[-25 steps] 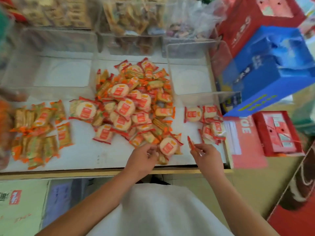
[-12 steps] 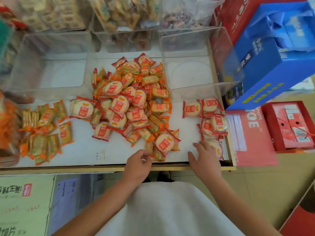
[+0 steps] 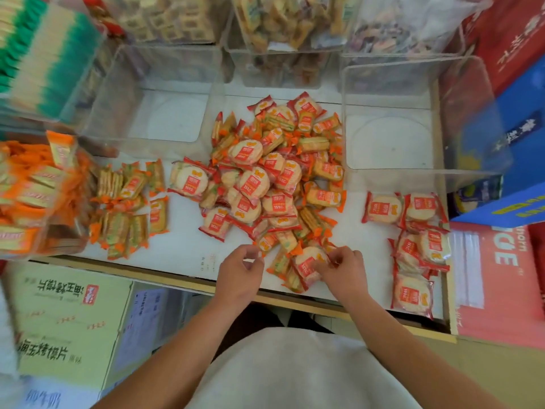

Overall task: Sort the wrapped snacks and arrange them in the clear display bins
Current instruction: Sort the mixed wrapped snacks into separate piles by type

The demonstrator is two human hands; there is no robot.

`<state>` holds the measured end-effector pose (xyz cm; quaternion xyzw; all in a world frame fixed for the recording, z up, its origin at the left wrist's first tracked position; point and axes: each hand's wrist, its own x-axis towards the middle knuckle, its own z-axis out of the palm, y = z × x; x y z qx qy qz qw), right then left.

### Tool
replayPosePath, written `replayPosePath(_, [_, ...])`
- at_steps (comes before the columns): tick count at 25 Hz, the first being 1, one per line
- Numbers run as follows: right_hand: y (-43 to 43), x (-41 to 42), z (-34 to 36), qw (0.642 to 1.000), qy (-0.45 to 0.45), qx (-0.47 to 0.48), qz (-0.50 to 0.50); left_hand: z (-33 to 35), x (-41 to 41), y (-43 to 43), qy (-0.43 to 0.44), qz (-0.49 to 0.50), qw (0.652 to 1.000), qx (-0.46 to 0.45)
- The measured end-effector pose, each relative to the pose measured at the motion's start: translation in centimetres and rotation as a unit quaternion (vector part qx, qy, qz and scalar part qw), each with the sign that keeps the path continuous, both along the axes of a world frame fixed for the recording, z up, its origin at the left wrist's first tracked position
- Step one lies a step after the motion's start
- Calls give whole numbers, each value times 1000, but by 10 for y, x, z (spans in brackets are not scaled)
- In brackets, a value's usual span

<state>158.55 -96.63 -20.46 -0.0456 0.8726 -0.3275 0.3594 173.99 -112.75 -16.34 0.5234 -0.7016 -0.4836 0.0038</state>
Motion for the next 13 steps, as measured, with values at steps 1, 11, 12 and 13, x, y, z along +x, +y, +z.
replayPosePath(1, [1,-2,2,999,3,-24,-23,1,-2,-7,5,15,1000,-3])
replayPosePath(11, [-51,-32,88,970,-26,-203,-134,4,-41,-97,35,109,993,-9])
replayPosePath(12, [-68,-36,92,962,-60,-219,-149,2,-47,-106,17,97,995,2])
replayPosePath(13, [-85,-40,93,956,-86,-227,-166,1,-53,-113,5,87,996,17])
